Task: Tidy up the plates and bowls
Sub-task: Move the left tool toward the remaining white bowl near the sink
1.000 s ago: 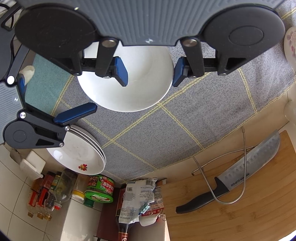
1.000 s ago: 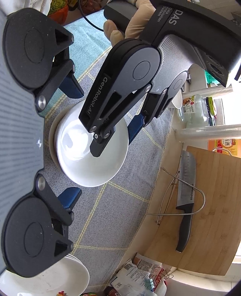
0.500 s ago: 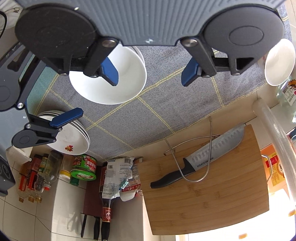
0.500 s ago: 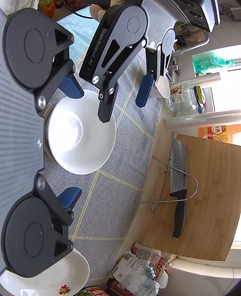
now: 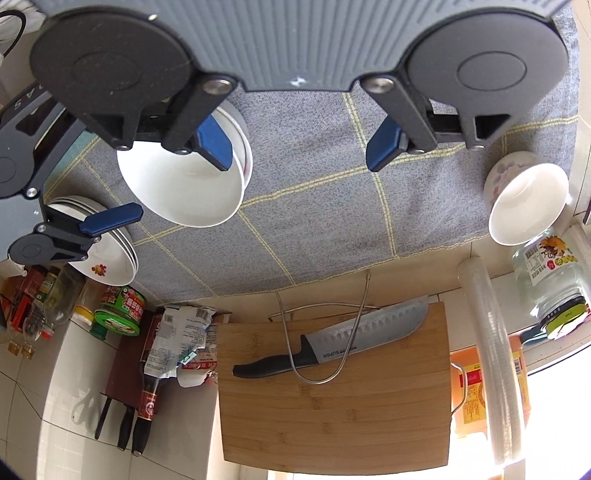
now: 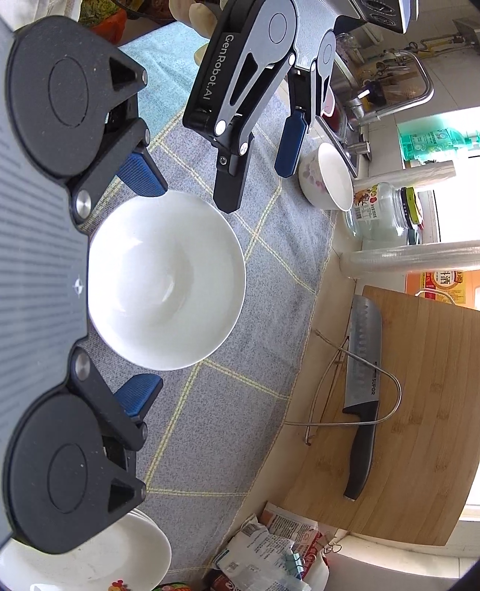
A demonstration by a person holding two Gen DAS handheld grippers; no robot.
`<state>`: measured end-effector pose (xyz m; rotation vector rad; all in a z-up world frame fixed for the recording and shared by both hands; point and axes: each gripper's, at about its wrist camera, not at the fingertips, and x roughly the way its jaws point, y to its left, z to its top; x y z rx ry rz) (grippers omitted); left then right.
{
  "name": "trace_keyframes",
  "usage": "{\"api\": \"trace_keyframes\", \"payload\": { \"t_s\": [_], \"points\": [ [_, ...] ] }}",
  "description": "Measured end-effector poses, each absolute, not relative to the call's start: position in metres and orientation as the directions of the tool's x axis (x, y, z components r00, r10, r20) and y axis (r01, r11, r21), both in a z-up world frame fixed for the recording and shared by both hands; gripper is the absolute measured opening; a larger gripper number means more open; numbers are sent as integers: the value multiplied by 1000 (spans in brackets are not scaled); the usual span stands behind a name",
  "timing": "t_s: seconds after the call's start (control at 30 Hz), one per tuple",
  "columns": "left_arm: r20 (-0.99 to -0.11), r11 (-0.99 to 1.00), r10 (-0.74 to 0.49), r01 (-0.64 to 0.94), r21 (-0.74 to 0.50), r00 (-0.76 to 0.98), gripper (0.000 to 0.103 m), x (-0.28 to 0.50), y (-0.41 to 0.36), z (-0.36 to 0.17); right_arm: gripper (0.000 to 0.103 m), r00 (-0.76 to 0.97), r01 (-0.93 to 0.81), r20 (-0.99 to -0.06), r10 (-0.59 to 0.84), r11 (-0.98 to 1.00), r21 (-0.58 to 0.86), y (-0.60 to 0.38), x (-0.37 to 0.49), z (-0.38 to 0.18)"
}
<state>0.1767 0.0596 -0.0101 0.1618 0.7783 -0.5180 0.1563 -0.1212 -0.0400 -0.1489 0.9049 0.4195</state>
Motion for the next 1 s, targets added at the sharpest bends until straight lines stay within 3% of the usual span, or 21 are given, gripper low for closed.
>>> {"api": "trace_keyframes", "payload": {
  "t_s": [0.2,0.37,0.73,1.0],
  "points": [
    [-706,903,-334,427,-50,624,80,169,67,-12,103,541,-470,-777,322,882,38,-121,164,-32],
    [-694,944,-263,327,-41,671,90,160,71,-11,103,532,-527,-759,375,848,49,-123,172,-26],
    [-686,999,-14,40,22,727,96,134,80,-15,103,451,-703,-733,510,709,60,-116,196,-16],
    [-683,997,50,-1,72,728,97,128,102,-22,103,422,-745,-743,520,666,43,-91,206,-11]
  ]
}}
